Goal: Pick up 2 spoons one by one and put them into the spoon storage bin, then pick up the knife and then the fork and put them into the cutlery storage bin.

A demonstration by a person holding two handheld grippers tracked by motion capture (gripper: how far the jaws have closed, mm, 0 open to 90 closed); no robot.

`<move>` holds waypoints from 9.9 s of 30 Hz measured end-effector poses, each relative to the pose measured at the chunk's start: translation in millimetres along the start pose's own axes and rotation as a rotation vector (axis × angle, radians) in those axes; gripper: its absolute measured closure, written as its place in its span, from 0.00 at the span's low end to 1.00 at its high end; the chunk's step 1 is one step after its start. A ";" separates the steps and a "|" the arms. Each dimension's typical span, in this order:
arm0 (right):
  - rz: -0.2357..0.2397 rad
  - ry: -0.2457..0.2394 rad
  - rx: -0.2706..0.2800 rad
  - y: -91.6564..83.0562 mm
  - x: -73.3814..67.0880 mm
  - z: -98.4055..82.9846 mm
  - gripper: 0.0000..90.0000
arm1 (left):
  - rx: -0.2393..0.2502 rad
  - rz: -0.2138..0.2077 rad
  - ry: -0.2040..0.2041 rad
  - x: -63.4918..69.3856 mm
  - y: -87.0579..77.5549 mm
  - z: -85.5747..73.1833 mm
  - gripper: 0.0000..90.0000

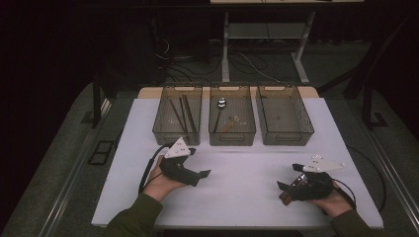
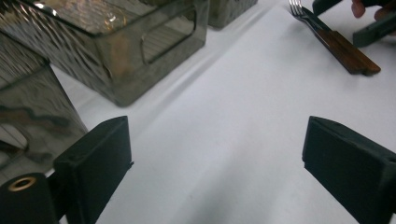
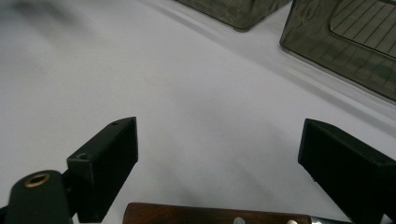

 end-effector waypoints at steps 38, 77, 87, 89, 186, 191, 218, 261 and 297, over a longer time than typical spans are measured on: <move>0.257 -0.116 -0.219 -30.3 -9.4 -16.0 0.99 | -0.013 0.012 -0.023 2.9 -23.4 -28.3 0.00; 0.233 -0.149 -0.242 -5.4 -9.2 -10.3 0.99 | -0.024 -0.022 -0.020 6.7 -20.2 -29.3 0.00; 0.226 -0.150 -0.240 4.2 -8.8 -5.3 0.99 | -0.030 -0.022 -0.007 7.9 -19.6 -30.2 0.00; 0.223 -0.151 -0.239 7.6 -7.6 -3.9 0.99 | -0.029 -0.022 -0.008 7.9 -19.1 -30.3 0.00; 0.108 -0.049 -0.225 -29.5 40.9 -15.9 0.85 | -0.033 -0.038 -0.007 9.6 -17.9 -30.0 0.00; 0.111 -0.035 -0.204 -30.7 39.8 -12.3 0.85 | -0.035 -0.038 -0.007 9.6 -17.9 -30.0 0.00; 0.126 -0.124 -0.252 -27.9 41.5 -22.3 0.85 | -0.038 -0.038 -0.007 9.8 -18.1 -30.2 0.00; 0.083 -0.047 -0.117 -24.4 65.2 56.8 0.85 | -0.028 -0.053 -0.021 9.5 -27.1 -34.0 0.00; -0.158 0.057 -0.125 63.9 147.0 144.1 0.85 | -0.009 -0.054 -0.018 10.8 -28.5 -32.2 0.00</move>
Point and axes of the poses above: each handheld gripper's, and its own axes: y roughly forward along the jaws, z roughly out of its top, x roughly to its right, the point moved 4 cm from there along y, roughly forward along the jaws, and after that the axes turned 12 degrees about x, right-handed, at the moved point
